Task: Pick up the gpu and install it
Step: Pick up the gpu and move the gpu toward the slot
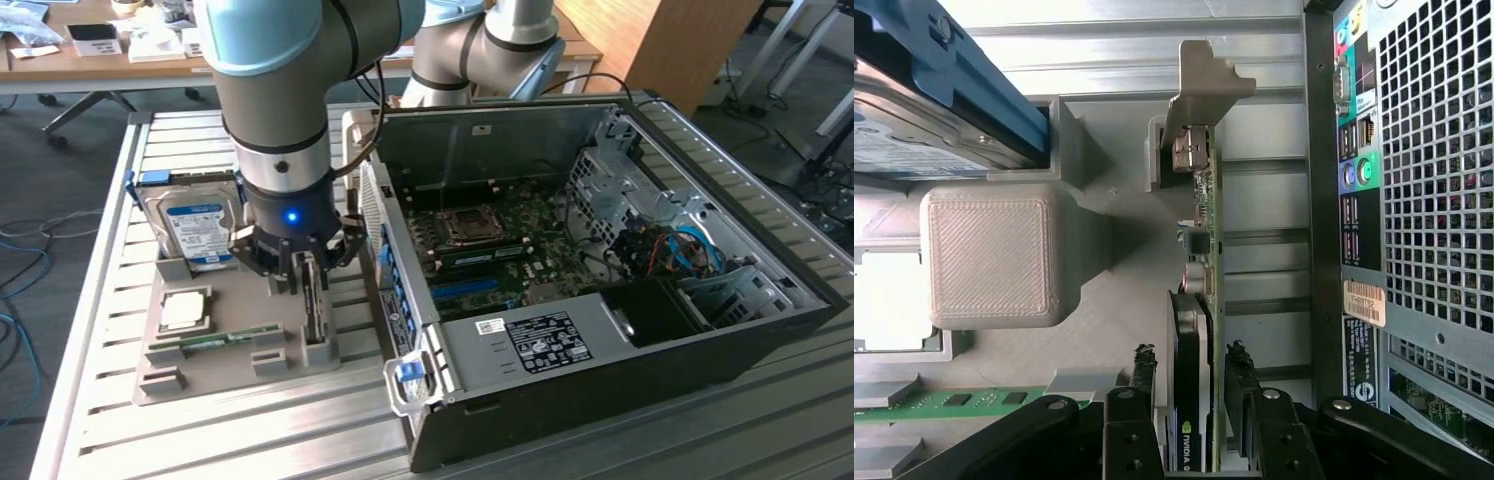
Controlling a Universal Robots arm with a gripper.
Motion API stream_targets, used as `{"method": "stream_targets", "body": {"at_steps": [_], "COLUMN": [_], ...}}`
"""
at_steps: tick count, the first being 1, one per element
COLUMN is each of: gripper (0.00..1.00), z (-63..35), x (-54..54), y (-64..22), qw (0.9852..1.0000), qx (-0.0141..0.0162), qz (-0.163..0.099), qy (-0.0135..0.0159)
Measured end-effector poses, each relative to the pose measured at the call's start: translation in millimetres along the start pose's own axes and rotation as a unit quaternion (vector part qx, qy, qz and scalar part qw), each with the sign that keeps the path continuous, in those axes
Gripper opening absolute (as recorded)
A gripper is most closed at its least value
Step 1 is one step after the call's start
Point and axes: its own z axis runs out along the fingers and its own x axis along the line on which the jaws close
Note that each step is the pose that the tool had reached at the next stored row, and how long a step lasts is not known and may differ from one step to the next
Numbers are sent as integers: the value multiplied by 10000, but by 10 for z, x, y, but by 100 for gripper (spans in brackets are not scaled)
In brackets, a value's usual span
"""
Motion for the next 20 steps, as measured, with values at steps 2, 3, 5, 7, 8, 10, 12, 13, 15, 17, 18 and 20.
{"method": "stream_targets", "body": {"at_steps": [2, 3, 5, 7, 8, 10, 12, 13, 15, 17, 18, 20], "gripper": [42, 42, 42, 42, 42, 42, 42, 42, 42, 42, 42, 42], "z": [0, 1, 8, 12, 12, 12, 14, 16, 16, 17, 18, 17], "x": [0, 0, 0, 0, 1, 0, -1, -1, -1, -2, -4, -4], "y": [0, 0, 0, 0, 0, -1, 0, 0, -1, -1, 0, 0], "qw": [10000, 10000, 10000, 10000, 10000, 10000, 10000, 10000, 10000, 10000, 10000, 10000], "qx": [0, 0, -1, 0, 0, 0, 0, 0, 0, 0, -1, -1], "qz": [0, 0, 0, 0, 0, 0, 1, 1, 1, 0, 0, 0], "qy": [0, 0, -1, 0, 0, 0, 0, 0, 0, 0, -1, 0]}}
